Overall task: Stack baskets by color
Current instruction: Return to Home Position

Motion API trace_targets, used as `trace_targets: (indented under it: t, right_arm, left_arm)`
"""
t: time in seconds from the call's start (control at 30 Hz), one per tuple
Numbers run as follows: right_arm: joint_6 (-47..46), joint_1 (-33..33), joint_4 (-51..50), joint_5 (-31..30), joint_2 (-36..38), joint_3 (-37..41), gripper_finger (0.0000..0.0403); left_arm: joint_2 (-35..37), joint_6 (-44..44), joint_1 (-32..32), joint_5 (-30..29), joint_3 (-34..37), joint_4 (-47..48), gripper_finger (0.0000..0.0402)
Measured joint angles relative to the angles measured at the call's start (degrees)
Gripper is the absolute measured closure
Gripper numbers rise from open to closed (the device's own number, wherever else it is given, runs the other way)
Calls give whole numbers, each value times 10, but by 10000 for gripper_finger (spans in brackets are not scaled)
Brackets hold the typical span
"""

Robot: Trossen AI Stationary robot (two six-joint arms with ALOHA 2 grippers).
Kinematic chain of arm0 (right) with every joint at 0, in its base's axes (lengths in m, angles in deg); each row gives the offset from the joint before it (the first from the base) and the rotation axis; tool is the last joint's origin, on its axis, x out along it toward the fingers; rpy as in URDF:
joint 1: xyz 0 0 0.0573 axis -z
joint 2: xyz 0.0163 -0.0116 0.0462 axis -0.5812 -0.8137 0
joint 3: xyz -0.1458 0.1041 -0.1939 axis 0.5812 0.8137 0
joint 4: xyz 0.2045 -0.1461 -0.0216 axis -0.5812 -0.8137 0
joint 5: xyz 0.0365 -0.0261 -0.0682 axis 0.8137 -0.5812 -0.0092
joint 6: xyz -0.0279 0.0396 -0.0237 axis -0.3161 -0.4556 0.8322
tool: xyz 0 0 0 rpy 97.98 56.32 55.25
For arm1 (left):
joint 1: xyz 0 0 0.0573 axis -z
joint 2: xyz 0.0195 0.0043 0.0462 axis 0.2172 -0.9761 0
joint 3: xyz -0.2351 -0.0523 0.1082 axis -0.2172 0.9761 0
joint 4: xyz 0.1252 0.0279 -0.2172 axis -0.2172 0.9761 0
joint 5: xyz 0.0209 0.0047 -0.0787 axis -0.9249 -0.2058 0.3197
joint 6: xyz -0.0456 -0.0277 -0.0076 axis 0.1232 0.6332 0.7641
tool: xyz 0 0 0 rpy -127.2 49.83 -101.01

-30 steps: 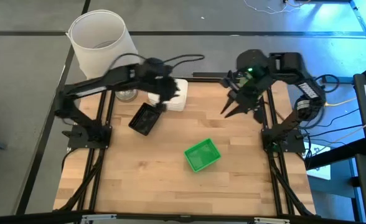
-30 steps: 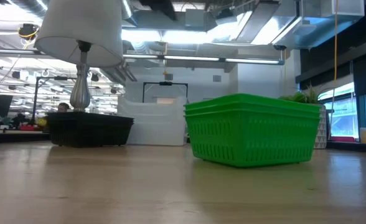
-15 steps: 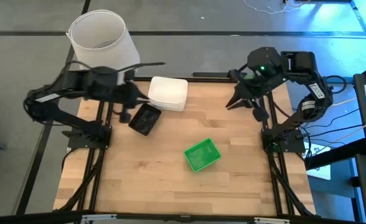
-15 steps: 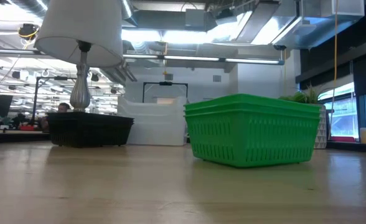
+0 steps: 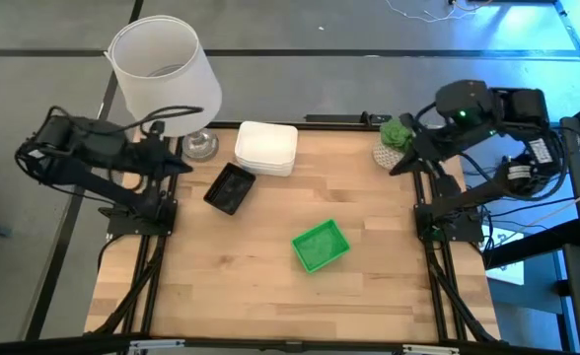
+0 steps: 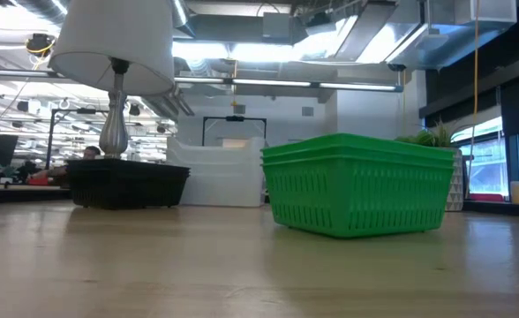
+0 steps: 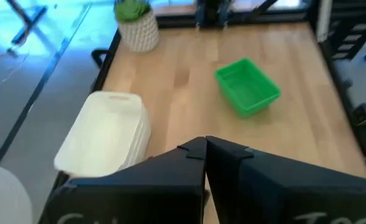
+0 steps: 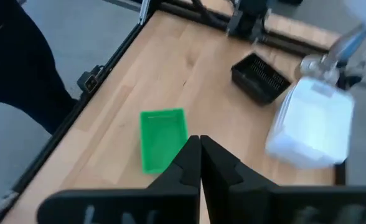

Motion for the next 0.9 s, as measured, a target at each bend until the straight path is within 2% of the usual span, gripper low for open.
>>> trace_targets:
  t: [0.13,0.27,0.53,0.77,0.9]
  right_arm:
    - [-49,0,80,0,75,119,402]
    - [-57,0,155,3,155,234,402]
    - [-131,0,316,-14,317,447,403]
    - [-197,0,417,-41,454,592,403]
    - [-228,0,434,-66,524,647,403]
  left_arm:
    - [58,26,29,-15,53,-28,401]
    - [121,44,45,-15,125,-69,401]
    - [289,42,51,-17,282,-174,401]
    - [439,25,50,-18,380,-258,401]
    - [500,23,50,-28,414,-263,401]
